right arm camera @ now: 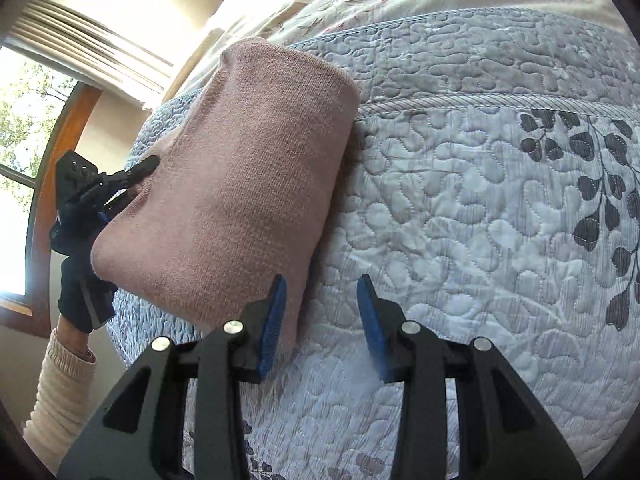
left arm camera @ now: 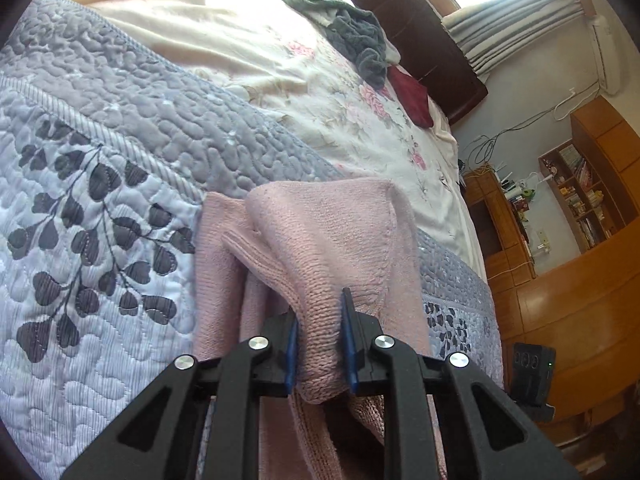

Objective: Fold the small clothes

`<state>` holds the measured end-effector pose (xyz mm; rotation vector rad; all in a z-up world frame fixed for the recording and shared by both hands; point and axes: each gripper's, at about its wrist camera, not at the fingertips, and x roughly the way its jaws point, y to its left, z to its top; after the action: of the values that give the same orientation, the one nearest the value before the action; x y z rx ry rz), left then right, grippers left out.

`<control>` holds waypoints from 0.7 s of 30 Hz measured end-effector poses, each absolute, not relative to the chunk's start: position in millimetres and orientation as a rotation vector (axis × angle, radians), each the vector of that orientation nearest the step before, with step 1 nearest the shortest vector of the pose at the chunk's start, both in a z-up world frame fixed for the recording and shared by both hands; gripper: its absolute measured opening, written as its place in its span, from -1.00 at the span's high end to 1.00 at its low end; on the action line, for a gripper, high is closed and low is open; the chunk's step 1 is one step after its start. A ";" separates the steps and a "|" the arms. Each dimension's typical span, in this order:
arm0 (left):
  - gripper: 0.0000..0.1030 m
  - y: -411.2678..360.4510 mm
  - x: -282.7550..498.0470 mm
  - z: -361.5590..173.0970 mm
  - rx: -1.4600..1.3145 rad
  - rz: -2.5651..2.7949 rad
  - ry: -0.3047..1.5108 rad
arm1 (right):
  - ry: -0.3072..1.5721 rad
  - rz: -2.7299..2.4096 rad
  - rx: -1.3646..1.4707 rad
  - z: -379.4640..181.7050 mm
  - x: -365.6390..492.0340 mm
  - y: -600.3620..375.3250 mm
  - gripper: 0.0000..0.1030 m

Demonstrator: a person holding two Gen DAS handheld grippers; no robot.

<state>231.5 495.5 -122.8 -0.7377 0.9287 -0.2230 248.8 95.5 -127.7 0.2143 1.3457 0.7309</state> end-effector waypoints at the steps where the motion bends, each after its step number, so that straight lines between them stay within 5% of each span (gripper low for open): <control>1: 0.65 502.3 228.8 -135.5 -0.759 -0.212 0.938 | 1.350 0.737 0.209 -130.0 246.5 100.4 0.25; 6: 0.61 516.1 218.0 -177.3 -0.843 -0.181 0.950 | 1.383 0.768 0.189 -142.0 234.4 124.6 0.23; 13: 0.47 516.0 178.9 -141.1 -0.765 -0.147 0.927 | 1.381 0.778 0.172 -145.0 223.6 129.1 0.16; 18: 0.06 487.7 132.9 -105.9 -0.681 -0.214 0.920 | 1.365 0.783 0.186 -138.5 213.0 122.3 0.14; 21: -0.03 471.5 123.5 -106.0 -0.675 -0.242 0.960 | 1.367 0.772 0.188 -136.5 208.1 120.3 0.13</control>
<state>123.5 471.5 -106.0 -0.6746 0.9603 -0.2425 208.1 120.3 -136.5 0.1884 1.3673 0.7715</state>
